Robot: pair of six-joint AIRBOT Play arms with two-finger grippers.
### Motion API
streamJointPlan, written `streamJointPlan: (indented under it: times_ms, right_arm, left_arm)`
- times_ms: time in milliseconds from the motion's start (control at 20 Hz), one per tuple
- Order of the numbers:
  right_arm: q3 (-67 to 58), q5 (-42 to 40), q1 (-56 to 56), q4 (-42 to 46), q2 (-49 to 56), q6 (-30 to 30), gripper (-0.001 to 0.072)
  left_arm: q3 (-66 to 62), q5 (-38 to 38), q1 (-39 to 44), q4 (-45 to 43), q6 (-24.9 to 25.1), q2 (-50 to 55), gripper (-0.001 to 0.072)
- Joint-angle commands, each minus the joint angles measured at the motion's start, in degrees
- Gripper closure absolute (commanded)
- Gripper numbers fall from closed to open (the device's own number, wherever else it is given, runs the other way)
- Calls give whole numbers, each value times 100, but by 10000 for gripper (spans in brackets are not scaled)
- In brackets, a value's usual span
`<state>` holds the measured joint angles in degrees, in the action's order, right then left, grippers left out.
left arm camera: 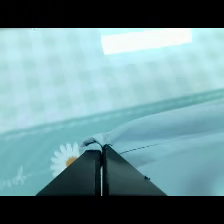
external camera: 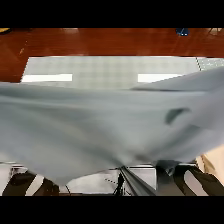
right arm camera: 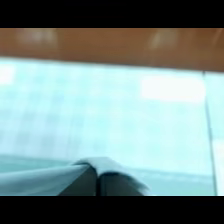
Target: Fold the shirts.
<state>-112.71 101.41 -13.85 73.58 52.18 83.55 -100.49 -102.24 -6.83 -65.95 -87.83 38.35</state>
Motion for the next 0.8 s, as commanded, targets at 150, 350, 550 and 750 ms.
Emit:
streamJointPlan:
  times_ms: [150,350,550,750]
  right_arm:
    - [404,-636,1082,59,2415,-22,690]
    - [402,-2428,1523,50,3742,-22,689]
    - [402,-3738,1585,-11,4562,234,689]
    - [402,-4656,1585,-9,5108,343,688]
  left_arm:
    - [2586,2127,7,118,378,857,687]
    - [3209,3685,9,144,627,1921,687]
    - [3202,4511,9,273,682,2977,686]
    - [3202,5298,92,297,680,3823,686]
